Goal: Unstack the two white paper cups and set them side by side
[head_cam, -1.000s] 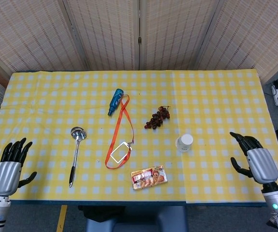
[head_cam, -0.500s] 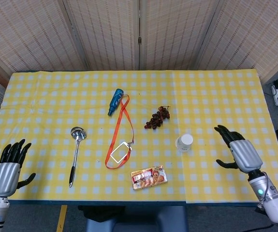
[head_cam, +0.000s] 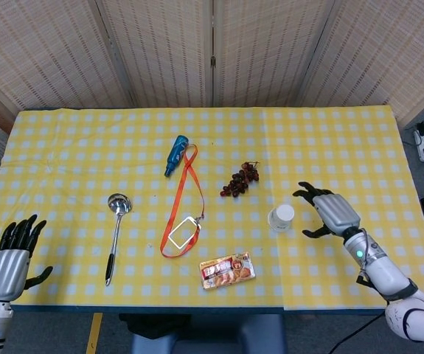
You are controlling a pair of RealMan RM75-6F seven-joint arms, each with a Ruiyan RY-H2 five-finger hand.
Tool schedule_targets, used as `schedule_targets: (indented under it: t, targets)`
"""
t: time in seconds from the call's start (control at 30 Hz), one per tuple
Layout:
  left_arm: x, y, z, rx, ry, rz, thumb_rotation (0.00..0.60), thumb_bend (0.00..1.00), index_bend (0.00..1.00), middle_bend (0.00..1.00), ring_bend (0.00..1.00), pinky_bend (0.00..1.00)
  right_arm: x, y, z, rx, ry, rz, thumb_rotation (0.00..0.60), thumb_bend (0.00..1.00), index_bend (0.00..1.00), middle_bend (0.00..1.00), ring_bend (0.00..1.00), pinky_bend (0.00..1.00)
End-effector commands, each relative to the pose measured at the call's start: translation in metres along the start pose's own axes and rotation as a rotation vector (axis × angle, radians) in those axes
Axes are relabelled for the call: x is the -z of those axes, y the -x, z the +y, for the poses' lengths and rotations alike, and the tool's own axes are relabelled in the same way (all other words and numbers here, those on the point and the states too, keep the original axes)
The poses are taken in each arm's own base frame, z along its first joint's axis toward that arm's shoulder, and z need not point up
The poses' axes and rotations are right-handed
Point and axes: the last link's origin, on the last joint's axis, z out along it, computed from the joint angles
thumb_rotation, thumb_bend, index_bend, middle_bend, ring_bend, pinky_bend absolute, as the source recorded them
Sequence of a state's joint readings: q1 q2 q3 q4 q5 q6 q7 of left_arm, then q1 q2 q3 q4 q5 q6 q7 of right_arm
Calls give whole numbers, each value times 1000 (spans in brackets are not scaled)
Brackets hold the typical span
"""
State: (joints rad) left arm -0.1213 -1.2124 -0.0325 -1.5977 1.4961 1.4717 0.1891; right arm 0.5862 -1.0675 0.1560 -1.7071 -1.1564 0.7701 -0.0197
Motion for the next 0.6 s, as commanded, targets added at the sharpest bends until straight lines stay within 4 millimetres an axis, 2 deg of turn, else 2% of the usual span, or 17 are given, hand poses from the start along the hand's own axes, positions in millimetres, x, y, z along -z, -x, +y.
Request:
schedule_targets:
  t: [0.03,0.37,0.6]
  targets:
    - [0,0,0,-2,-2,-4,600,251,118,0,7,0,-11,1,-2,10,9,-28,600,268,243,112,180,191]
    - [0,1,-1,-3,-11,-19,600,251,120,0,1,0,-29,7,-8,28,15,-85,600,272,243,113,180,191]
    - [0,1,-1,-3,-15,-24,600,250,133,0,0,0,-39,7,-12,38,20,-115,600,342,244,115,181,191]
